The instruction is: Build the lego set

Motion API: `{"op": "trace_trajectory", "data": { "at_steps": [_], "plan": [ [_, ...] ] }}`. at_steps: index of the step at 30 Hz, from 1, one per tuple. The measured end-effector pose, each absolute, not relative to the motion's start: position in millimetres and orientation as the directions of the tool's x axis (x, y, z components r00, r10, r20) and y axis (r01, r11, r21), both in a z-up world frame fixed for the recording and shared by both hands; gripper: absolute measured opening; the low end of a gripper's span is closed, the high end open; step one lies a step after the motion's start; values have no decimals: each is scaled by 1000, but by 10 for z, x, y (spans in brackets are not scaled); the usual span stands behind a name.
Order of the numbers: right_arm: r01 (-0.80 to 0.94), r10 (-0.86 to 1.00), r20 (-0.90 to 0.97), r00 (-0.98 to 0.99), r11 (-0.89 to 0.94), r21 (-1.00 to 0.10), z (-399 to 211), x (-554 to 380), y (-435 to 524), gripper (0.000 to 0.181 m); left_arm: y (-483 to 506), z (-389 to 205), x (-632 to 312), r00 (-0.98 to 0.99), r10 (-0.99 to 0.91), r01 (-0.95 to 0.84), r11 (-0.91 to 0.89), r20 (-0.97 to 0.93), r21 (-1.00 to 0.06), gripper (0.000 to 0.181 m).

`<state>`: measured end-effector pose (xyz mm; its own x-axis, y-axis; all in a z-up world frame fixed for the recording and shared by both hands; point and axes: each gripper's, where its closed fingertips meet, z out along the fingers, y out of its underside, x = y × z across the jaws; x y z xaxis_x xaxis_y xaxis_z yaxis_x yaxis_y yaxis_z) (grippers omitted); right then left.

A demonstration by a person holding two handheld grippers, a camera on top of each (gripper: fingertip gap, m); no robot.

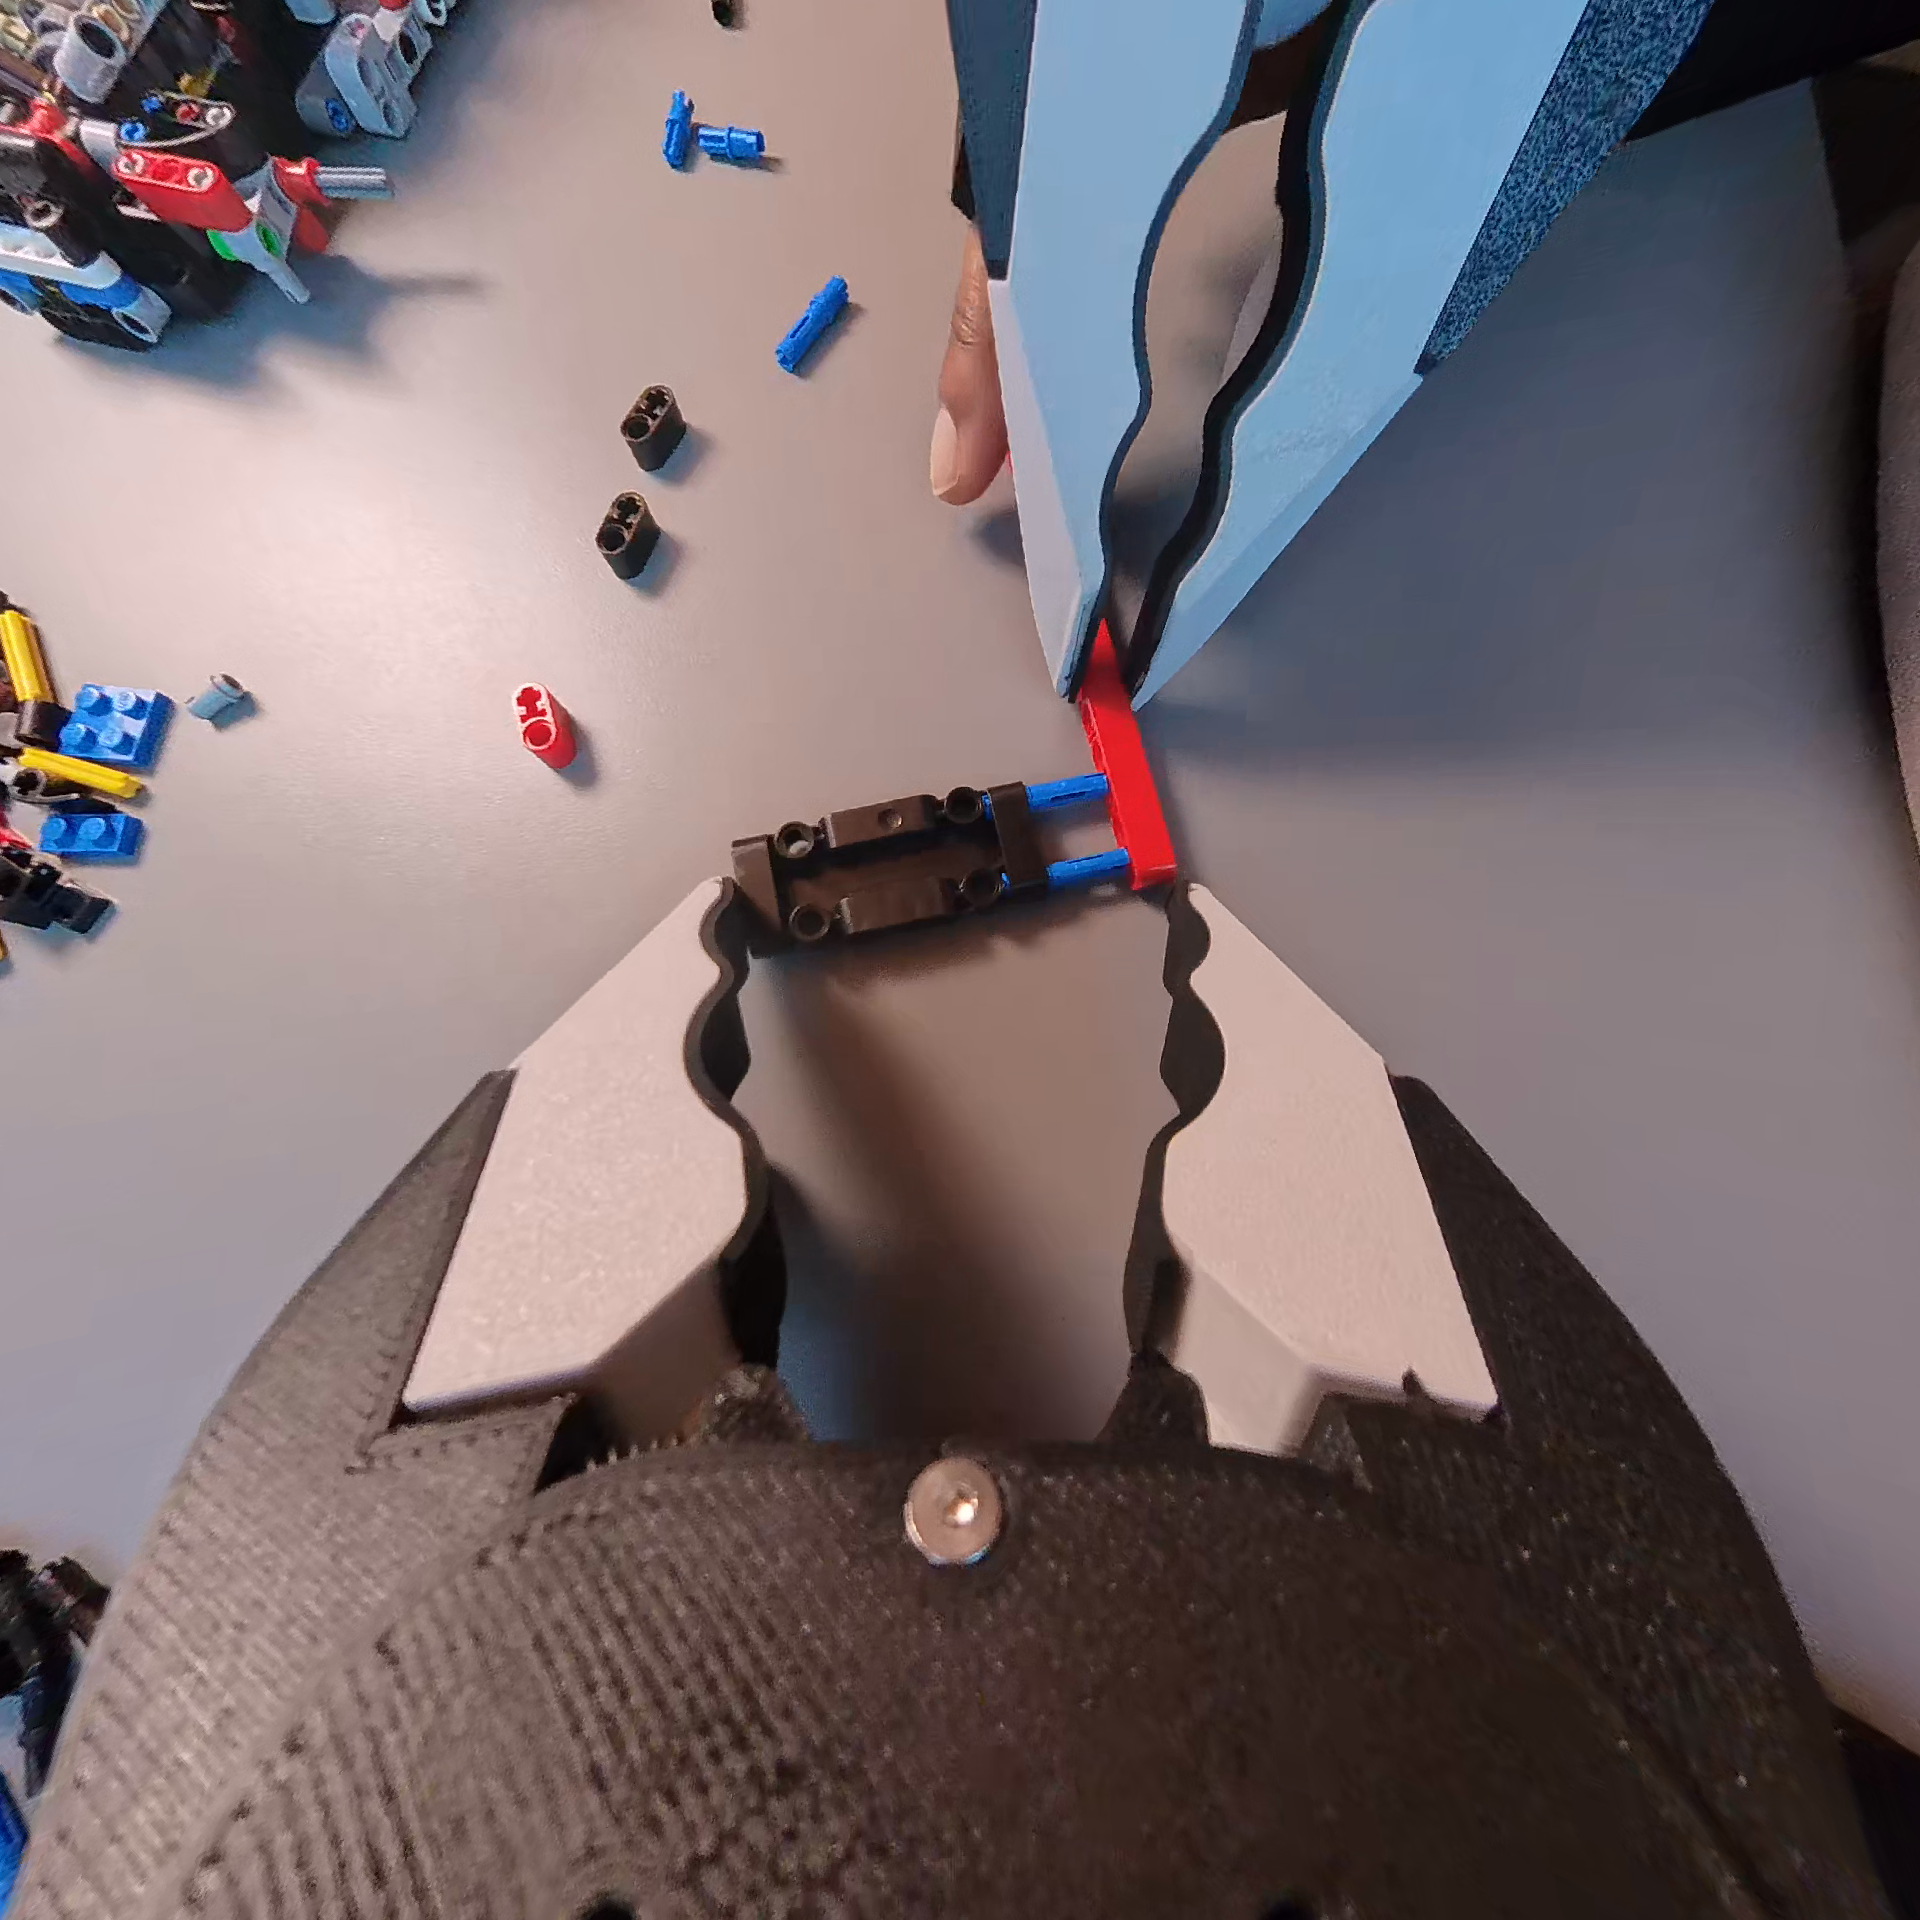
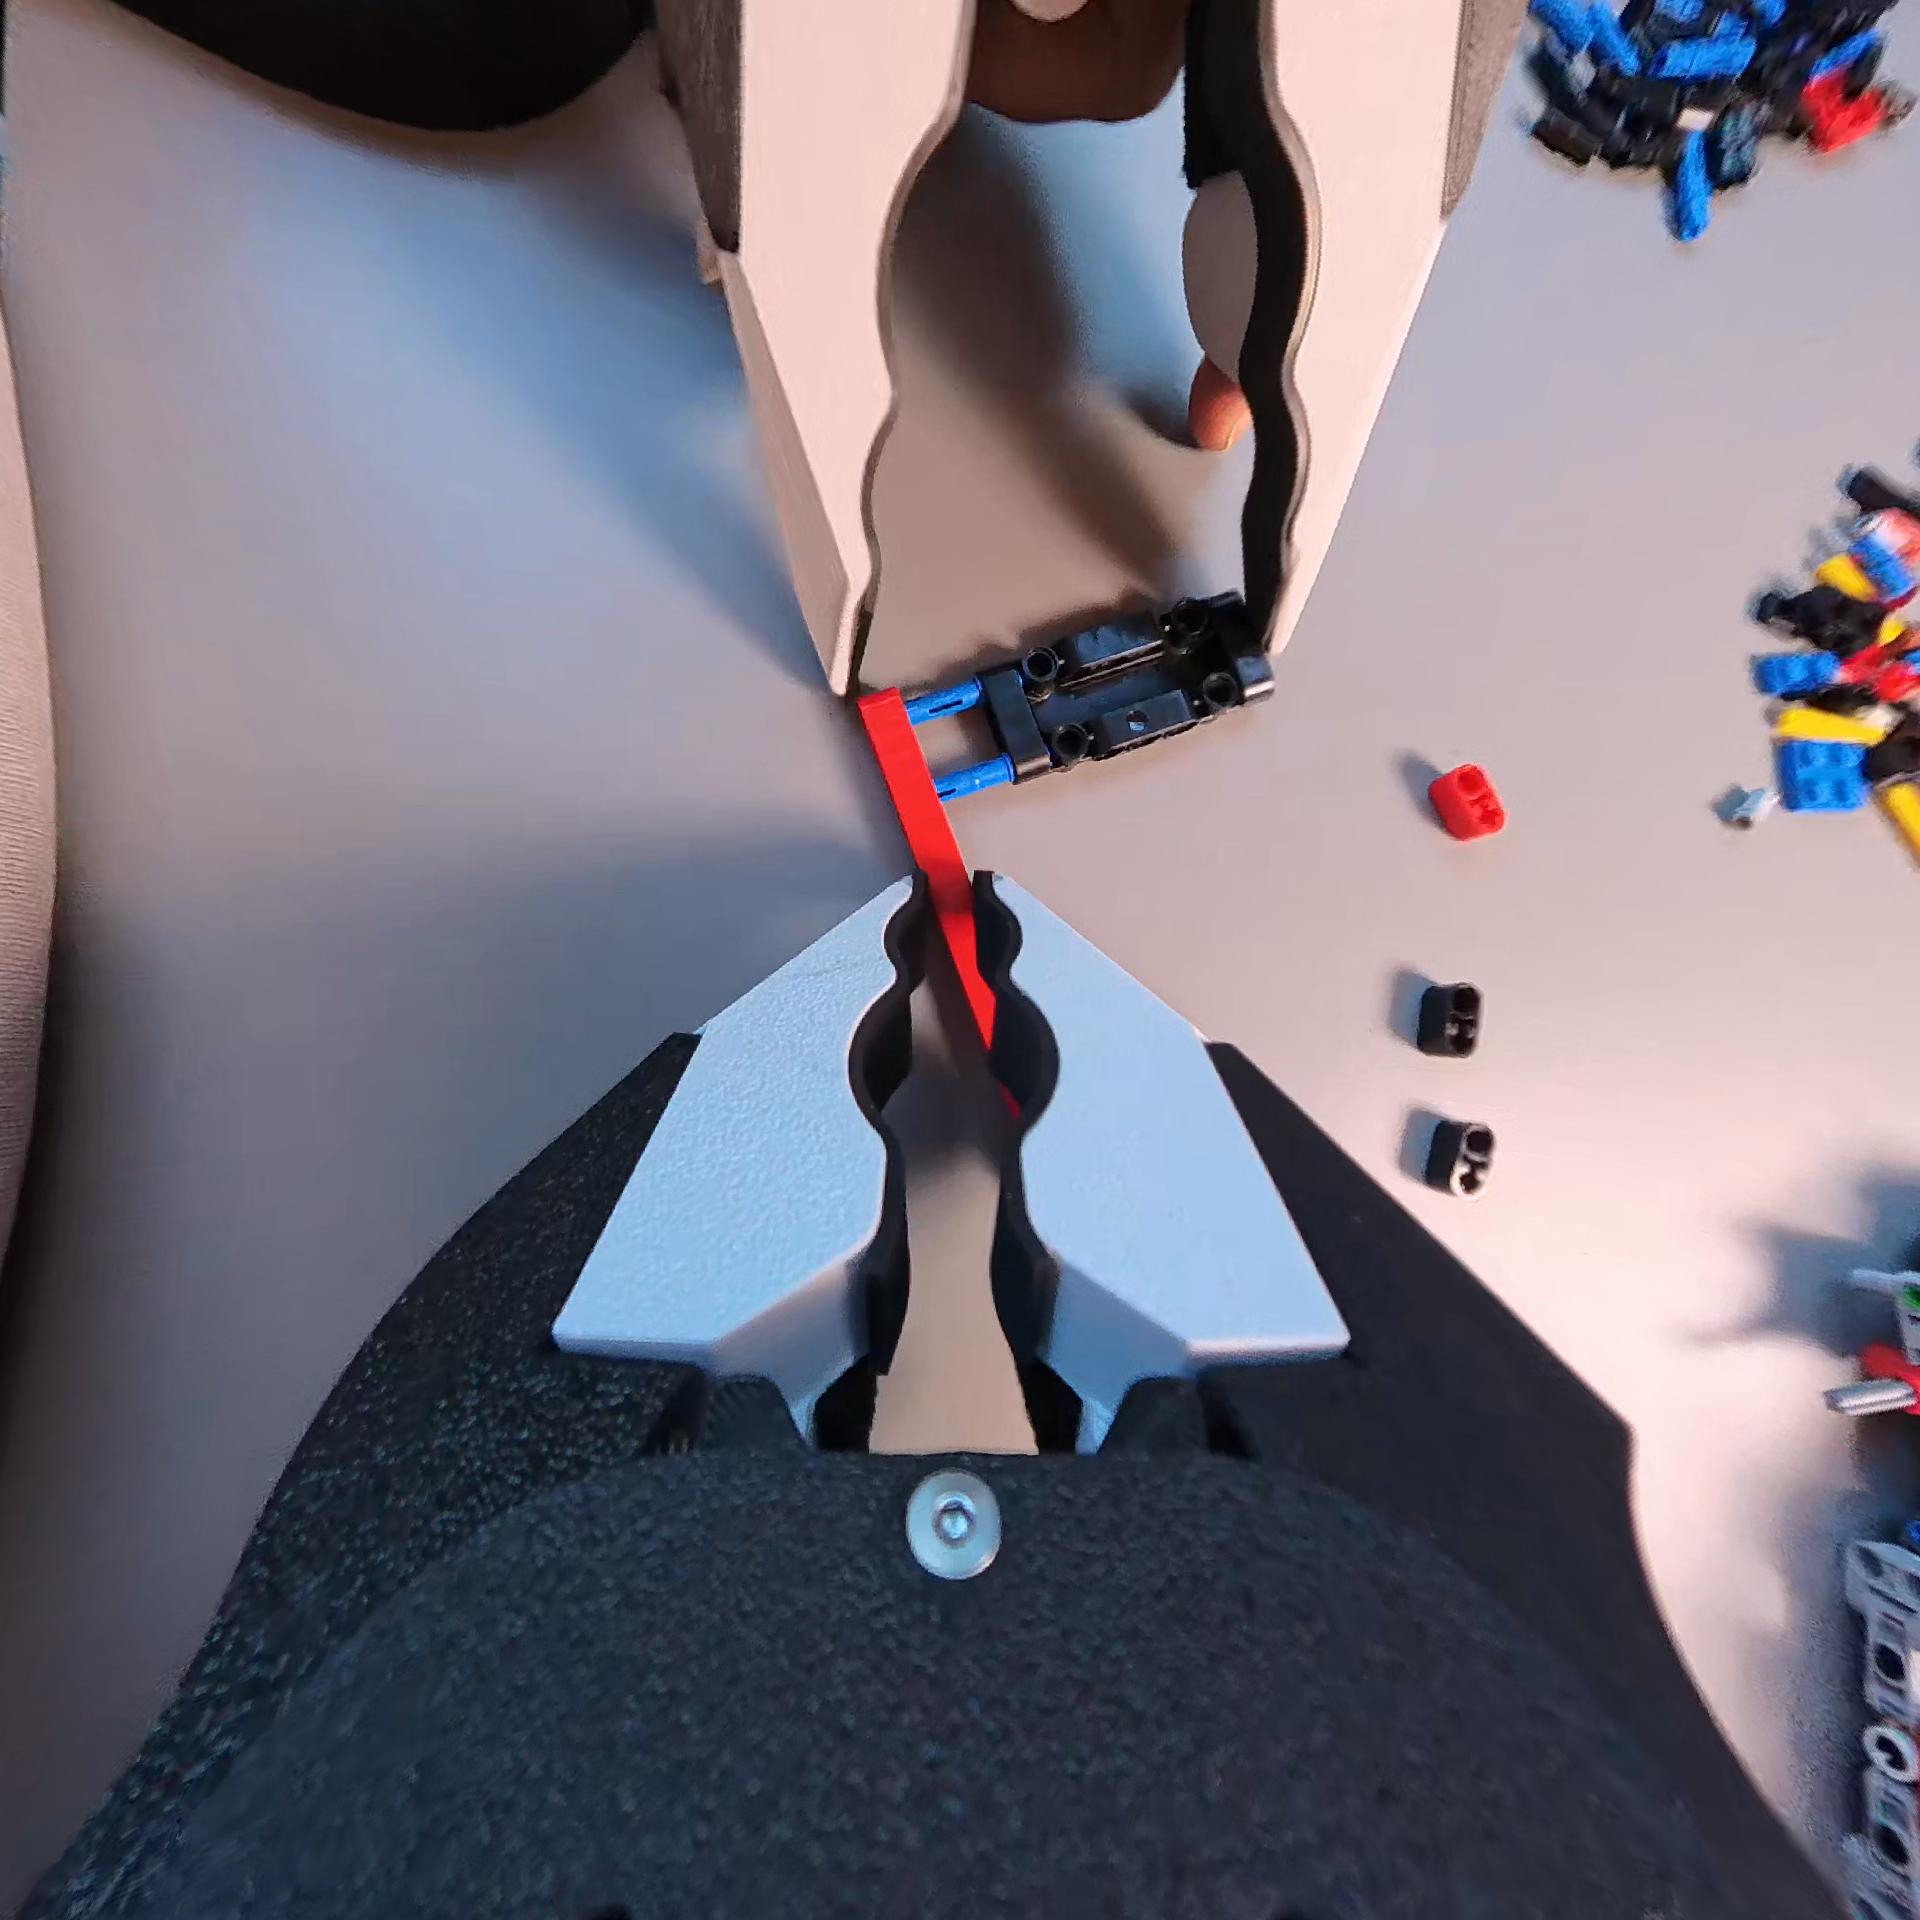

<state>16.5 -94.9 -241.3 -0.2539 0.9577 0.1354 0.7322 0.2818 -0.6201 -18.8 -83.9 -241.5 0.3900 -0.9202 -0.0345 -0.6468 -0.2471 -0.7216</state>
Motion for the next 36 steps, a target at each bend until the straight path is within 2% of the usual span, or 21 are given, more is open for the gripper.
{"op": "trace_trajectory", "data": {
  "at_steps": [6,8,10,11,14,20,26,28,34,36],
  "plan": [
    [656,890,360,-279,450,-605,-2389,189,-953,6,-843,-2341,-199,378,-921,-644,-187,-96,-741,73],
    [633,845,465,-264,515,-578,-2366,190,-897,5,-895,-2253,-148,346,-935,-609,-158,-81,-777,58],
    [609,805,517,-292,573,-548,-2378,210,-896,5,-832,-2227,-150,368,-920,-616,-133,-135,-776,58],
    [597,810,502,-303,572,-563,-2375,219,-938,5,-780,-2258,-200,382,-905,-653,-123,-185,-748,58],
    [600,818,495,-294,561,-570,-2378,269,-915,5,-789,-2212,-190,392,-909,-612,-145,-140,-777,53],
    [586,847,402,-348,531,-611,-2363,373,-911,5,-708,-2307,-287,410,-901,-632,-167,-144,-757,47],
    [600,854,231,-466,497,-627,-2353,499,-927,5,-516,-2377,-324,311,-948,-674,-171,-66,-719,63],
    [611,838,226,-496,522,-595,-2387,503,-902,5,-528,-2420,-301,271,-962,-687,-220,36,-693,67],
    [643,847,235,-477,518,-564,-2401,515,-830,5,-727,-2400,-268,254,-962,-713,-256,99,-653,40],
    [660,874,213,-437,473,-584,-2392,569,-782,9,-897,-2396,-270,261,-958,-707,-272,116,-653,41]
  ]
}}
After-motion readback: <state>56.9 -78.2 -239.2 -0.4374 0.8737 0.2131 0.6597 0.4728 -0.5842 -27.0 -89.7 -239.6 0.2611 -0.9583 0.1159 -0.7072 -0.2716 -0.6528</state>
